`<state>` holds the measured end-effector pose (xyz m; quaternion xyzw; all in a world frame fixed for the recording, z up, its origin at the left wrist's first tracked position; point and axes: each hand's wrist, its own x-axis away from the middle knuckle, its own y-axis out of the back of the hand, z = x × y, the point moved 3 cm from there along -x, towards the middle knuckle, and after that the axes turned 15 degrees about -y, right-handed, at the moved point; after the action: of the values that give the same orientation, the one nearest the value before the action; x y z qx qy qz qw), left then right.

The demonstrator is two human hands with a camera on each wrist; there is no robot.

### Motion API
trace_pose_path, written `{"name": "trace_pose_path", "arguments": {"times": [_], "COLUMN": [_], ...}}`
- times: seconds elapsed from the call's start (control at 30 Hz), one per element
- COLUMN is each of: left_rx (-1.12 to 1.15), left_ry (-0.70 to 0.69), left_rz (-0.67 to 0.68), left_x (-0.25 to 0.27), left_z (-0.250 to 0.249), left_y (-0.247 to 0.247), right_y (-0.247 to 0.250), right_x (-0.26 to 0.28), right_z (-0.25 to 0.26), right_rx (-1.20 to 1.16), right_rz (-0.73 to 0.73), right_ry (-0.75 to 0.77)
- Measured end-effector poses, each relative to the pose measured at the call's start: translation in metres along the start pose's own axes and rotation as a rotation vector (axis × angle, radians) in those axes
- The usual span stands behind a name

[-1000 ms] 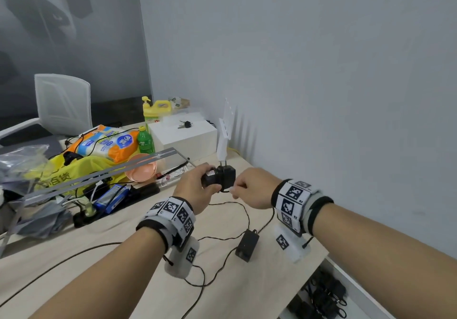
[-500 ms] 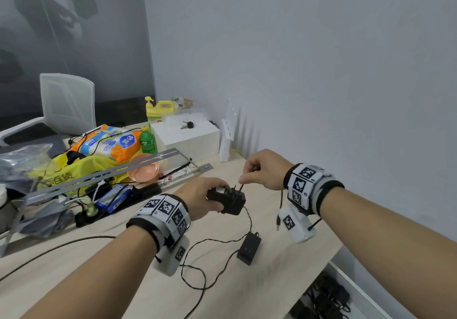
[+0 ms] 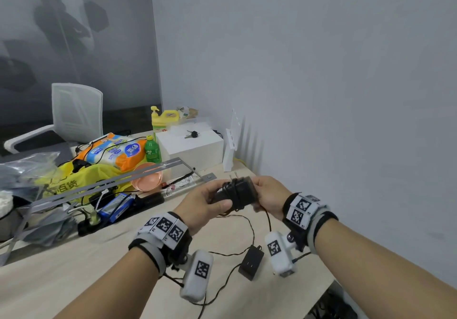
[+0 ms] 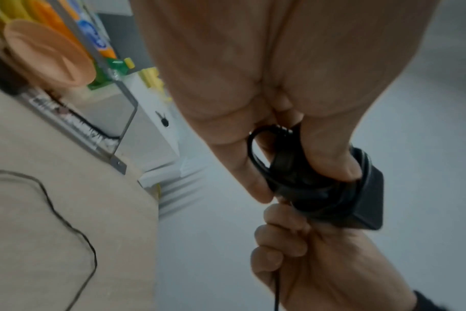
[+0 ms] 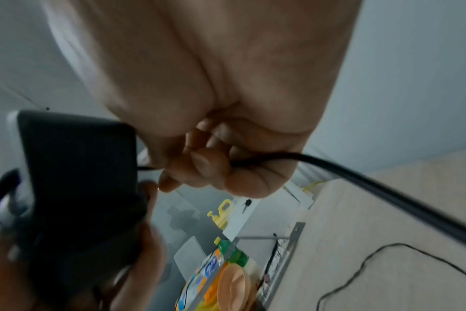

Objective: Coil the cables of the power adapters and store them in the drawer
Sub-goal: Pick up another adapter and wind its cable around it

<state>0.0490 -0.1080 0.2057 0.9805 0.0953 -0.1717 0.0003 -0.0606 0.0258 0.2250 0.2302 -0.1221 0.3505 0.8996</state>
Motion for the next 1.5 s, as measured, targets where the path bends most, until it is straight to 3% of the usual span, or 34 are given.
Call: {"name": "trace_pose_path", "arguments": {"times": [0.1, 0.23, 0.43, 0.6, 0.73, 0.93, 1.03, 1.13, 1.3, 1.5], "left_rx": [0.137, -0.101, -0.703, -0.919, -0.964, -0.82, -0.597, -0.331, 0.145, 0.511], "left_ry": [0.028, -0.031, -0.001, 0.035, 0.093, 0.067, 0.045, 0.032, 0.096, 0.151], "left_rz": [-0.208, -0.365, -0.198, -0.078, 0.066, 0.257, 0.267, 0.257, 0.059, -0.205], "left_x": [-0.003, -0.009, -0.011, -0.01, 0.0, 0.009, 0.014, 0.018, 0.021, 0.019], "left_z": [0.01, 0.012, 0.008, 0.012, 0.026, 0.026, 0.021, 0.013, 0.01, 0.015], "left_y": [-0.001, 0.006, 0.011, 0.013, 0.013, 0.007, 0.005, 0.003, -0.001, -0.009], "right_y": [-0.013, -0.024, -0.023, -0.023, -0.018, -0.005, 0.002, 0.008, -0.006, -0.022], "right_x": [0.004, 0.008, 0.014, 0.017, 0.018, 0.006, 0.006, 0.002, 0.004, -0.005], "right_z": [-0.009, -0.021, -0.009, 0.001, 0.018, 0.026, 0.025, 0.015, 0.001, -0.015], "right_rx": [0.018, 0.198, 0.573, 0.873, 0.917, 0.776, 0.572, 0.307, -0.118, -0.332], "right_rz": [0.035, 0.015, -0.079, -0.079, -0.124, -0.054, -0.008, 0.078, 0.178, 0.15], "right_ry": [-0.076, -0.062, 0.021, 0.028, 0.1, 0.103, 0.119, 0.023, -0.068, -0.085]}}
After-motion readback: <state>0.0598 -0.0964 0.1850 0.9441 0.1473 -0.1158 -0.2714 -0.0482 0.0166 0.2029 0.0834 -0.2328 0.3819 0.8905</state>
